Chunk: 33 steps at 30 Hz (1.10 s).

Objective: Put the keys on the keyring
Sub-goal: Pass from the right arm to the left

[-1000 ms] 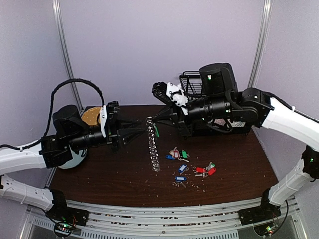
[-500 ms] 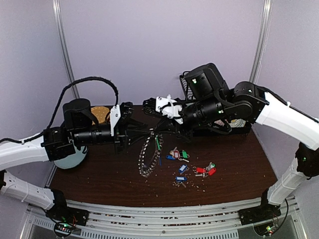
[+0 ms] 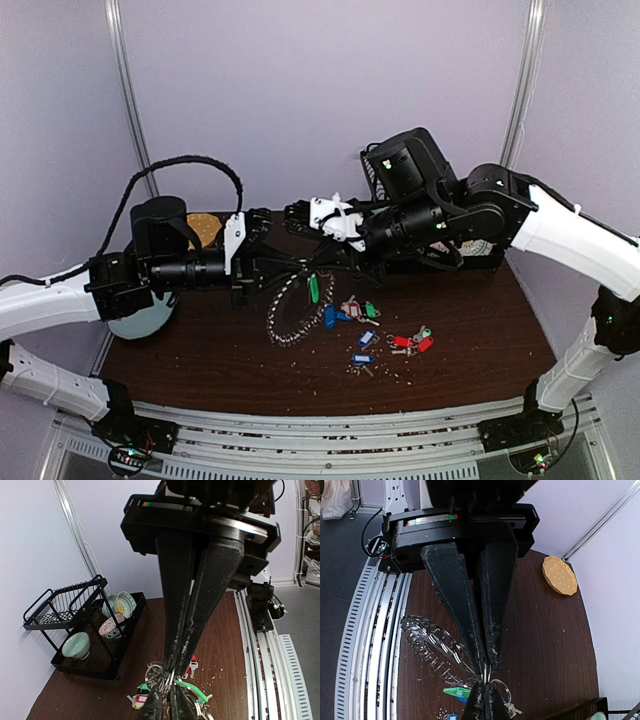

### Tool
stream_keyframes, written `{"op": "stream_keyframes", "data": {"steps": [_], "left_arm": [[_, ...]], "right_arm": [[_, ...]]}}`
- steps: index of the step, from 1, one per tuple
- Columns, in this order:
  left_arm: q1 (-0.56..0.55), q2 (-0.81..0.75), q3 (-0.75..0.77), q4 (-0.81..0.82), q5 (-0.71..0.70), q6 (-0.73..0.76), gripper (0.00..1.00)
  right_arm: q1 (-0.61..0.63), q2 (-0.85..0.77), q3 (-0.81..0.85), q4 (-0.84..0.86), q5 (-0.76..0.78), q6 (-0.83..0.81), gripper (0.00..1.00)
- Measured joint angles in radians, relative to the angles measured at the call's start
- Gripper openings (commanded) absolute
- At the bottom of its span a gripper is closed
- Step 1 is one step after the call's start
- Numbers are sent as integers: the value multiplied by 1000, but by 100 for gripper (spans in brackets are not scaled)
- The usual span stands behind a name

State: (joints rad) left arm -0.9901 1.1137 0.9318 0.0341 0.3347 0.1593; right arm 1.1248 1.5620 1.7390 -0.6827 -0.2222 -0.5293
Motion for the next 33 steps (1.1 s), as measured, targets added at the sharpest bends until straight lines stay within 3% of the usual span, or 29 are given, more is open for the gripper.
{"op": "stream_keyframes", "data": {"steps": [4, 10, 14, 21, 33], "left_arm": [[1, 0, 0, 0, 16, 1, 0], [1, 0, 0, 0, 20, 3, 0], [1, -15, -24, 36, 5, -3, 0], [-5, -85, -146, 192, -10, -56, 0], [-7, -93, -222, 407, -58, -160, 0]], "right_arm": [[3, 5, 9, -10, 6, 1, 0], [3, 12, 26, -26, 13, 2, 0], [3, 10, 16, 3, 22, 16, 19], [-19, -71, -185, 238, -31, 100, 21], [-64, -252, -524, 666, -159, 381, 22]]}}
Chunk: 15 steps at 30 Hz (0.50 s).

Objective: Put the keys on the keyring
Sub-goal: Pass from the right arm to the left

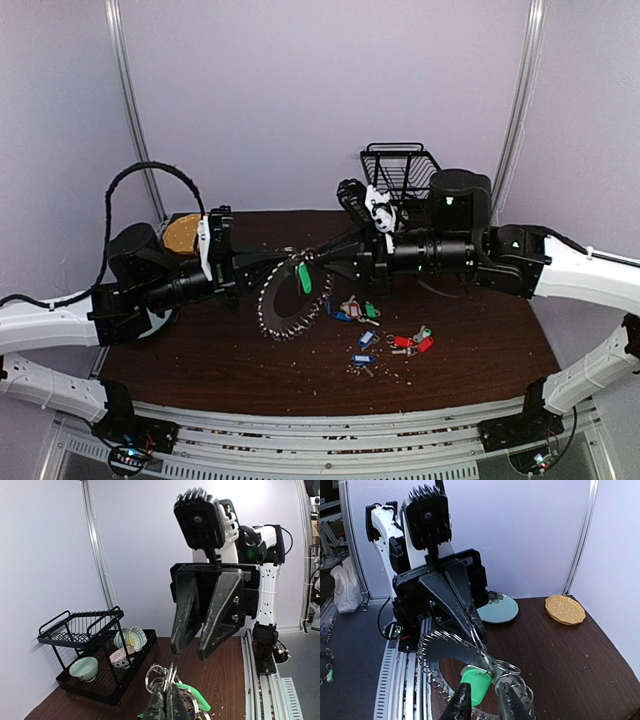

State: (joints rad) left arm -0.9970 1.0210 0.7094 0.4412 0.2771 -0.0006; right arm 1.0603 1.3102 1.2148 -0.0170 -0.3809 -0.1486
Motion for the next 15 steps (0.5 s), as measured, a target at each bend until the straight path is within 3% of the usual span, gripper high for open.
{"op": "stream_keyframes", "data": {"steps": [5, 15], "left_arm": [[0, 0, -24, 62, -28, -39, 0], [0, -6, -63, 172, -38, -78, 0]], "right_arm": [[0, 15, -27, 112, -43, 100, 23], [-1, 93, -56, 234, -77, 179, 14]]}}
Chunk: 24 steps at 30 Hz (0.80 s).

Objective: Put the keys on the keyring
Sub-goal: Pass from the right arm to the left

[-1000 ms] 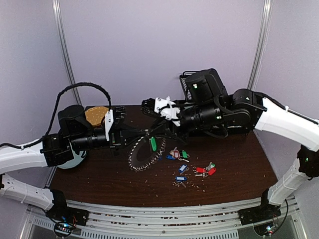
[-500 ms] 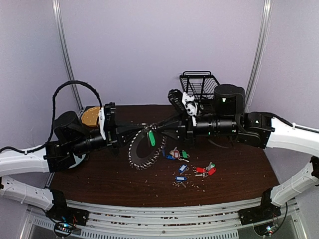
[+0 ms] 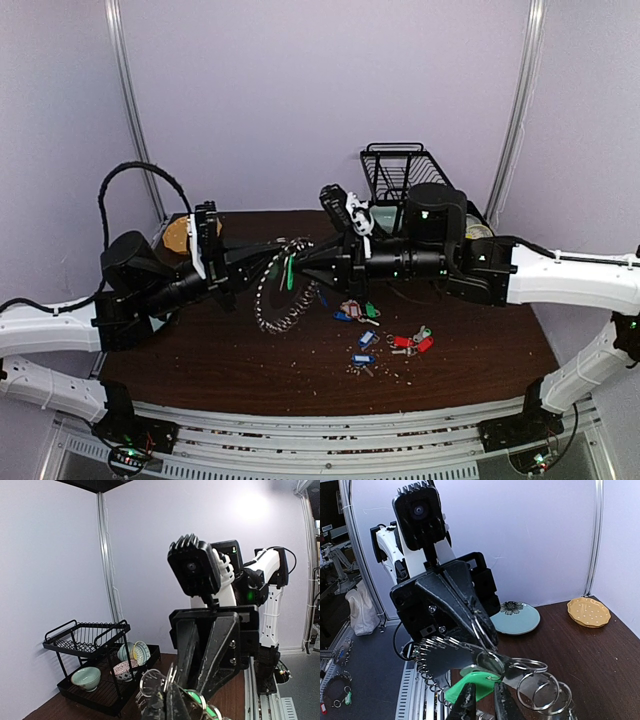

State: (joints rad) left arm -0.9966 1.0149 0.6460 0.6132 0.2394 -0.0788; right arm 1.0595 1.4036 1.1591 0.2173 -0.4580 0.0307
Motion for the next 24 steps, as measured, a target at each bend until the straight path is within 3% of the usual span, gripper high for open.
{"op": "stream_keyframes", "data": {"steps": [5, 10, 19, 24], "left_arm": [[0, 0, -11, 49, 9, -14, 0], [0, 0, -11, 67, 8, -15, 0], [0, -8, -14, 53, -2, 9, 0], [0, -8, -14, 31, -12, 16, 0]], "right_arm": [[0, 26, 0, 23, -11, 7, 13], [-1, 25, 0, -13, -16, -12, 19], [-43, -97, 60, -153, -54, -104, 22], [-28, -79, 120, -137, -5, -138, 30]]}}
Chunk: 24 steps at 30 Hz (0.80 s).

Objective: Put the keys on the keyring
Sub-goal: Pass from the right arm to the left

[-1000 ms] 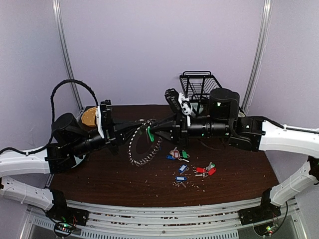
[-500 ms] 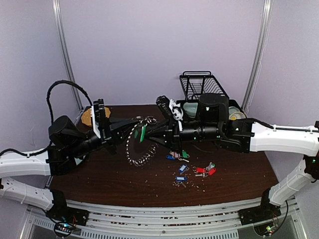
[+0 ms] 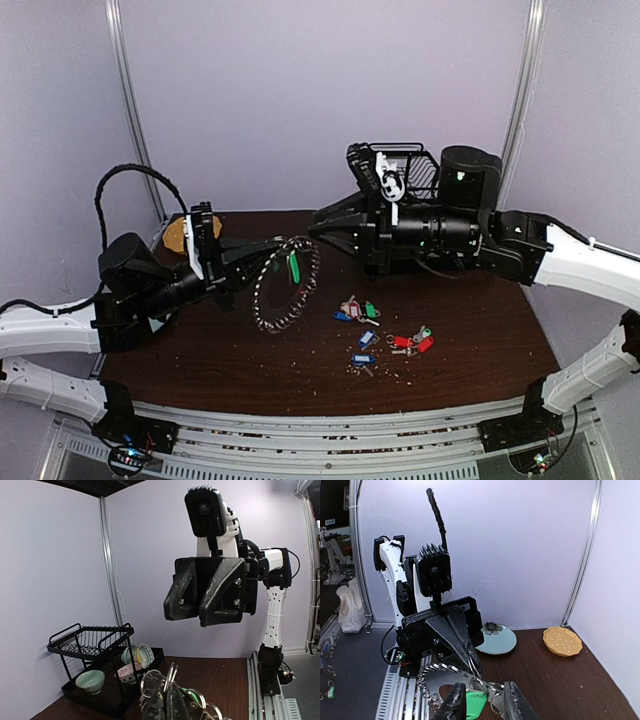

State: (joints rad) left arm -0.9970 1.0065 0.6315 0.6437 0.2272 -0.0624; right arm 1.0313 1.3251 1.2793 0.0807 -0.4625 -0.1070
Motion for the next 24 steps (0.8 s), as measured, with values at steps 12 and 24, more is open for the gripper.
{"op": "stream_keyframes", "data": {"steps": [12, 24], "left_arm": [[0, 0, 0, -33, -7, 6, 0], [0, 0, 0, -70, 5, 20, 0]], "right_arm": [[43, 123, 94, -76, 13, -131, 22], [44, 149, 138, -126, 40, -161, 21]]}}
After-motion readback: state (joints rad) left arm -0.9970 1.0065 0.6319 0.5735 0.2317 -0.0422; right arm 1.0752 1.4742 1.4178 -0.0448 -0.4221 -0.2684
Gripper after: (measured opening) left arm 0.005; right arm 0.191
